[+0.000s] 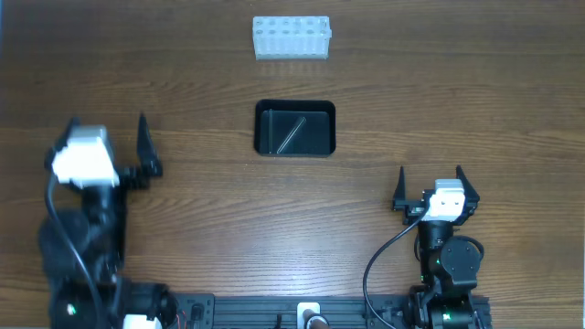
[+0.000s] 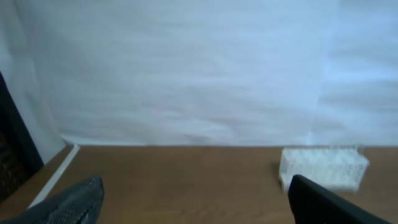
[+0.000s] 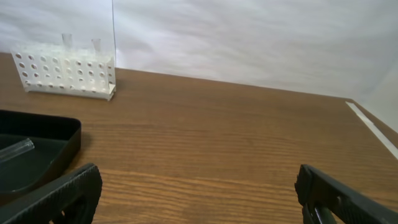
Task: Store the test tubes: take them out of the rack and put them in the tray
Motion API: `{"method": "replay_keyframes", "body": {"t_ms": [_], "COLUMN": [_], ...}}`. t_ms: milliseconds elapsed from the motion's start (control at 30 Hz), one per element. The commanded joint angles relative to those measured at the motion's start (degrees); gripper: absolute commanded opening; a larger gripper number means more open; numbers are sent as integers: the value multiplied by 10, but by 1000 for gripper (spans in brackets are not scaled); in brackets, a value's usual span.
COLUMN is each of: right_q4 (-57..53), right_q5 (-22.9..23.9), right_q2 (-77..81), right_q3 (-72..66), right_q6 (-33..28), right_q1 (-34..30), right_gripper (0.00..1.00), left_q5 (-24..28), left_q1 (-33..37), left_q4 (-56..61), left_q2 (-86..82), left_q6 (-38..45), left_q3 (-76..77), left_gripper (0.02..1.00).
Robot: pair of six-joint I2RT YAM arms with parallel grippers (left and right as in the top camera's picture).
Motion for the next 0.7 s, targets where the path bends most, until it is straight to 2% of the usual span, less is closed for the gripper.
{"method": "replay_keyframes", "body": {"t_ms": [33, 233, 700], "right_q4": [-2, -2, -2], "right_q5": [5, 5, 5], "right_q2": [-2, -2, -2], "right_q3": [-3, -3, -3], "right_q6": [-2, -2, -2], "right_q1": [-4, -4, -4], "right_gripper": [993, 991, 991], "left_q5": [46, 98, 132], "left_q1": [15, 39, 40], "left_q4": [5, 29, 84], "left_q2": [-97, -195, -240], "left_q6": [13, 13, 12], "left_q3": [-91, -185, -296], "left_gripper": [947, 969, 989]}}
